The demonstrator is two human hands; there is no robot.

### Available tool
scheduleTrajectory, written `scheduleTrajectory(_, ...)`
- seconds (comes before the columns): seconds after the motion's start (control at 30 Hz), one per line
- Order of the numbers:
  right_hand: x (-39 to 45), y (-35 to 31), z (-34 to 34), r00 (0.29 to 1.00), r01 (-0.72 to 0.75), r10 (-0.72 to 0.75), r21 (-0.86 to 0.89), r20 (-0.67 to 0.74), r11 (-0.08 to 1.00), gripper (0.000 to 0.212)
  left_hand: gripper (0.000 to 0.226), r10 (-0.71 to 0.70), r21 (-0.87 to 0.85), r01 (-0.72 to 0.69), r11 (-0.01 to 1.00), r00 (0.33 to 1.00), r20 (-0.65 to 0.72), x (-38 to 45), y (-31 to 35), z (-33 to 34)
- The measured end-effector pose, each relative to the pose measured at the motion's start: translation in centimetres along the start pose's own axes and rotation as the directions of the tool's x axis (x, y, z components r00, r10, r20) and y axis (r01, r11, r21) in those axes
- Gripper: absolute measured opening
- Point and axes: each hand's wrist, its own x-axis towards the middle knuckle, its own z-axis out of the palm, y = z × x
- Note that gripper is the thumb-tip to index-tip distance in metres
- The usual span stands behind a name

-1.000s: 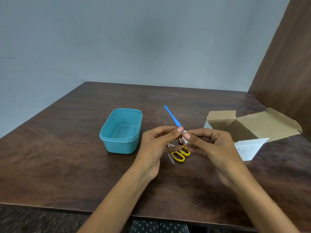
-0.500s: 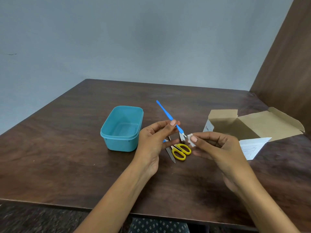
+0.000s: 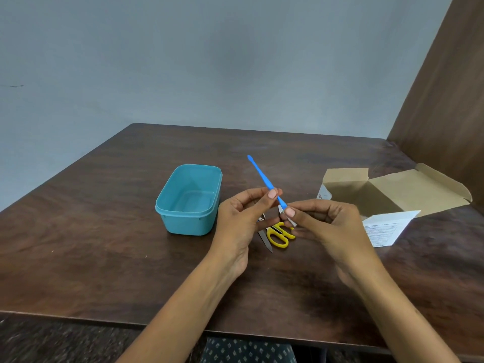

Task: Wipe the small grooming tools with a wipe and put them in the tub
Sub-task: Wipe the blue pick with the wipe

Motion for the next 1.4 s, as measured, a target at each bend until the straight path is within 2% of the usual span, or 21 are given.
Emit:
scheduleTrajectory(0.23, -0.3, 0.5, -0.5, 0.999, -0.036, 0.036, 0.003, -0.020, 0.999, 0.009, 0.026, 0.011, 0.011, -0.011, 1.000, 0.999, -0.038, 0.3, 0.2, -0.4)
scheduleTrajectory(0.4, -0.4, 0.3, -0.9, 0.999, 0.000, 0.006, 0.110, -0.051, 0.994, 0.013, 0.020, -0.015, 0.002, 0.015, 1.000, 0.999, -0.029, 0.2, 0.1, -0.3)
scheduleTrajectory(0.47, -0.4, 0.3, -1.0, 0.999, -0.011, 0.015, 0.122, -0.028, 0.992, 0.012, 0.020, -0.020, 0.008, 0.020, 1.000, 0.999, -0.026, 0.2, 0.1, -0.4)
scheduleTrajectory(0.6, -0.2, 0.2, -1.1, 0.996, -0.090, 0.085, 0.150, 0.042, 0.985, 0.027, 0.020, -0.030, 0.010, 0.031, 0.999, 0.999, -0.025, 0.1, 0.1, -0.4)
scheduleTrajectory(0.7, -0.2, 0.2, -1.3, 0.991, -0.120, 0.113, 0.098, 0.072, 0.988, 0.032, 0.017, -0.035, 0.007, 0.035, 0.999, 0.999, -0.029, 0.1, 0.1, -0.4)
scheduleTrajectory(0.9, -0.4, 0.3, -0.9, 0.994, -0.103, 0.095, 0.167, 0.055, 0.981, 0.016, 0.017, -0.053, -0.002, 0.053, 0.999, 0.998, -0.031, 0.1, 0.0, -0.4)
scheduleTrajectory(1.1, -0.2, 0.6, 0.0, 0.998, -0.011, 0.013, 0.034, -0.057, 0.999, 0.011, 0.019, -0.067, 0.010, 0.068, 0.998, 0.998, -0.011, 0.1, -0.2, -0.2)
scheduleTrajectory(1.27, -0.4, 0.3, 0.0, 1.000, 0.019, -0.018, 0.024, -0.020, 1.000, 0.018, 0.023, -0.033, 0.038, 0.034, 0.999, 0.999, -0.042, 0.3, -0.4, -0.2)
scheduleTrajectory(1.4, -0.7, -0.6, -0.5, 0.994, -0.092, 0.088, 0.064, 0.061, 0.994, 0.027, 0.022, 0.024, 0.087, -0.018, 0.996, 0.997, -0.068, 0.4, -0.6, -0.2)
